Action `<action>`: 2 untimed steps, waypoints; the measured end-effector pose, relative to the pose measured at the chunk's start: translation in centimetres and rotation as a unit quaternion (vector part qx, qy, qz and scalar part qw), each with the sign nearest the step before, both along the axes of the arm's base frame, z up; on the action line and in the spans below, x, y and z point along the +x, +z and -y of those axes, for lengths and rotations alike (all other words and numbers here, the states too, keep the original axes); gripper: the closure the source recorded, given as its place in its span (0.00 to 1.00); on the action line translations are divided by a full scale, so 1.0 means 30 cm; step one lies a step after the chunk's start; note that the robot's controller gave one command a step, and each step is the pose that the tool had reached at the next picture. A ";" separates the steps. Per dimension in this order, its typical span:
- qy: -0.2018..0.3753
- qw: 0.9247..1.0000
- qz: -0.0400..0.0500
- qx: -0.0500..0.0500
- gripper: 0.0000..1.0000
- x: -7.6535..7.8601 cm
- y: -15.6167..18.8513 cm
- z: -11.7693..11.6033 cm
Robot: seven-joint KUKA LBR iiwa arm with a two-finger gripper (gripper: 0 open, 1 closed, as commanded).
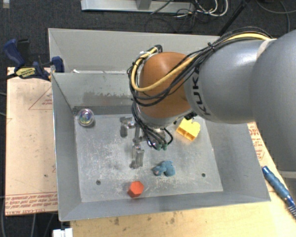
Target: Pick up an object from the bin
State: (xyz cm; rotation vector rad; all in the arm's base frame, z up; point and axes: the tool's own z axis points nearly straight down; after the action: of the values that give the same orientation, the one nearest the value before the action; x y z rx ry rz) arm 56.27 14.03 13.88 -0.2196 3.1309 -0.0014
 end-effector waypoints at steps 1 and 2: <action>-0.146 0.989 -0.002 0.000 0.00 -0.111 -0.005 0.290; -0.147 0.989 -0.006 0.001 0.00 -0.200 -0.243 0.140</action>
Offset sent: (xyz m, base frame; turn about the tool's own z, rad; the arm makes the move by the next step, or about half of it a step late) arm -0.0332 -0.0854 -0.0007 0.2917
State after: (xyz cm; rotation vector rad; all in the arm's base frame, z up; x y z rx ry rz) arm 50.26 9.82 6.59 0.2442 3.1401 0.0022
